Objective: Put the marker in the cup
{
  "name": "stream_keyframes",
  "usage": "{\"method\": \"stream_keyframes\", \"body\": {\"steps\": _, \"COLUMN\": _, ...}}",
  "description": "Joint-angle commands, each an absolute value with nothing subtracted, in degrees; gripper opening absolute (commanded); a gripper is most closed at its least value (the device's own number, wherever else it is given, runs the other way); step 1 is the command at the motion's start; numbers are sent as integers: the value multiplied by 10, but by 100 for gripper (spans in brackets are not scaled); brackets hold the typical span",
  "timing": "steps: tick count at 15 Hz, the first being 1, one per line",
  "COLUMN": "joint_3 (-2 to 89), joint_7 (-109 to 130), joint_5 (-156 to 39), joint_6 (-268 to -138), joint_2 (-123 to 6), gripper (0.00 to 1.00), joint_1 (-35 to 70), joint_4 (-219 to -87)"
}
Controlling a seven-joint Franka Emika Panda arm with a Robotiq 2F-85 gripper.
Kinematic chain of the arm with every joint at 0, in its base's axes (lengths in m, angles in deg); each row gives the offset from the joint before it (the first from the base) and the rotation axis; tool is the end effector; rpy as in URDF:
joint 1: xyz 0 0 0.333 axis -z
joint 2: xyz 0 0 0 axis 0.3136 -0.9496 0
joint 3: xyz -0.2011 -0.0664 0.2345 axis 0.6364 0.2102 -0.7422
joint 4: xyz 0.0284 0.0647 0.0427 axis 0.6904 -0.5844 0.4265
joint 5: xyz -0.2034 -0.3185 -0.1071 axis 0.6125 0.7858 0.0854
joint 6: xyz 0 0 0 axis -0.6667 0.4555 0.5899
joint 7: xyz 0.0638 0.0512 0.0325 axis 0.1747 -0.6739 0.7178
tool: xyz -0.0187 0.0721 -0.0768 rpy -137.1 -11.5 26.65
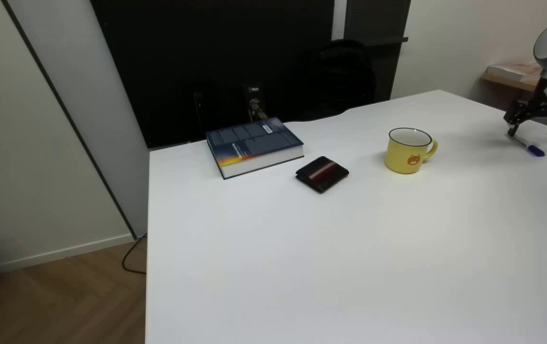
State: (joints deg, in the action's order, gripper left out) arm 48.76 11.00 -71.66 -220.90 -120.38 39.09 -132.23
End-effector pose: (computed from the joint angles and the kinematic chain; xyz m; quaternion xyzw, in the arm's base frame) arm 0.6028 -0.3273 -0.0712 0.9510 -0.3061 0.0194 0.0399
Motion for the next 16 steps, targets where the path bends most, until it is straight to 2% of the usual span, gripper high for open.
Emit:
{"method": "stream_keyframes", "body": {"steps": 1, "joint_3": 469, "joint_7": 120, "joint_5": -714, "joint_6": -2198, "joint_2": -1234, "gripper": 100, "joint_1": 412, "joint_4": -1273}}
{"method": "stream_keyframes", "body": {"steps": 3, "joint_3": 466, "joint_7": 124, "joint_5": -714, "joint_6": -2200, "joint_2": -1239, "gripper": 100, "joint_1": 413, "joint_4": -1269}}
{"method": "stream_keyframes", "body": {"steps": 4, "joint_3": 465, "joint_7": 127, "joint_5": -713, "joint_6": -2201, "joint_2": -1241, "gripper": 75, "joint_1": 414, "joint_4": -1267}}
{"method": "stream_keyframes", "body": {"steps": 5, "joint_3": 464, "joint_7": 128, "joint_5": -713, "joint_6": -2203, "joint_2": -1244, "gripper": 74, "joint_1": 414, "joint_4": -1265}}
{"method": "stream_keyframes", "body": {"steps": 6, "joint_3": 463, "joint_7": 130, "joint_5": -713, "joint_6": -2204, "joint_2": -1243, "gripper": 68, "joint_1": 415, "joint_4": -1266}}
{"method": "stream_keyframes", "body": {"steps": 14, "joint_3": 482, "joint_7": 106, "joint_5": -712, "joint_6": -2194, "joint_2": -1248, "gripper": 11, "joint_1": 401, "joint_4": -1254}}
{"method": "stream_keyframes", "body": {"steps": 16, "joint_3": 490, "joint_7": 84, "joint_5": -714, "joint_6": -2174, "joint_2": -1242, "gripper": 0, "joint_1": 393, "joint_4": -1255}}
